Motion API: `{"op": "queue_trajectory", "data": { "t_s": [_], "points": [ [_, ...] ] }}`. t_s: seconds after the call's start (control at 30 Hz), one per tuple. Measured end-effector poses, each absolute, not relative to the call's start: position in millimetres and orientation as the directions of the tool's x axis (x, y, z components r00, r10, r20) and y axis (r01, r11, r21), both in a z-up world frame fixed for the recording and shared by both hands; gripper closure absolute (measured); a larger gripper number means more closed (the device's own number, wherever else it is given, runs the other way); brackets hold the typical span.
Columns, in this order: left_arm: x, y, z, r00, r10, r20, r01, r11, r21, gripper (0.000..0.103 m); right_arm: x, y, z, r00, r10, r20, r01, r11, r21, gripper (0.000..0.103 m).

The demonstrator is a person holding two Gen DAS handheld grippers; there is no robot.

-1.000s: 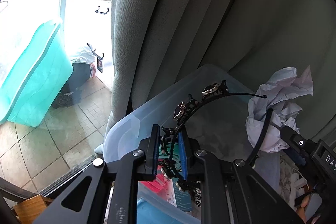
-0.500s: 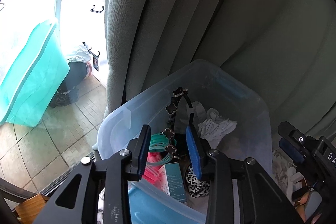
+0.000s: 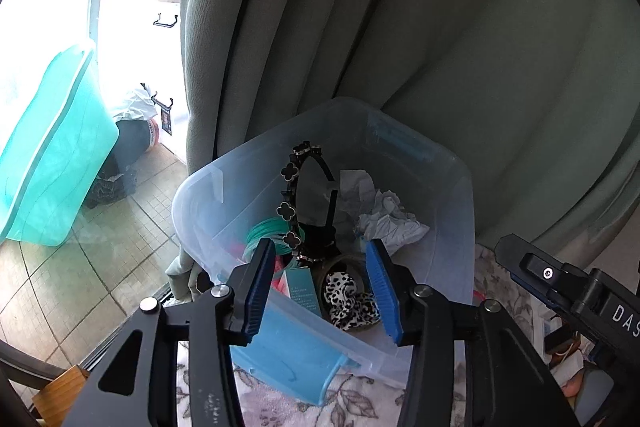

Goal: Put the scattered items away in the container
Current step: 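Move both open grippers from the box toward the cotton swabs and mirror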

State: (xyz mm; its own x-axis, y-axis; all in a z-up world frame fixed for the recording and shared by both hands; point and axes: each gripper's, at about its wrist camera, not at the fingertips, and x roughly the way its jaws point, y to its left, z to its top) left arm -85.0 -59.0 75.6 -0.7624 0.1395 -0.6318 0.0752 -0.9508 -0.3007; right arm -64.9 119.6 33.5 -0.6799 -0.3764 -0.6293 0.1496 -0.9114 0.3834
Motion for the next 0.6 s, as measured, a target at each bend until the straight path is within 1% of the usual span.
{"op": "queue_trajectory", "data": {
  "t_s": [0.03, 0.2, 0.47, 0.6],
  "points": [
    [-79.9, -59.3, 78.3, -0.763, 0.146, -0.630, 0.068, -0.951, -0.303, 0.051, -61.2, 119.4, 34.4, -0.679, -0.373, -0.632, 0.151, -0.914, 0.378, 0.044],
    [-73.0, -54.2, 83.4, -0.768, 0.159, -0.621, 0.058, -0.948, -0.314, 0.051, -36.2, 117.8, 47.9, -0.683, -0.356, -0.638, 0.154, -0.924, 0.350, 0.044],
    [-47.8, -40.4, 105.5, -0.781, 0.173, -0.600, 0.010, -0.957, -0.289, 0.048, -7.5, 116.9, 61.8, -0.697, -0.353, -0.624, 0.154, -0.924, 0.351, 0.044],
    [-31.1, -31.3, 120.6, -0.790, 0.190, -0.583, -0.028, -0.961, -0.274, 0.044, 9.6, 124.1, 71.6, -0.717, -0.350, -0.603, 0.143, -0.920, 0.364, 0.044]
  ]
}}
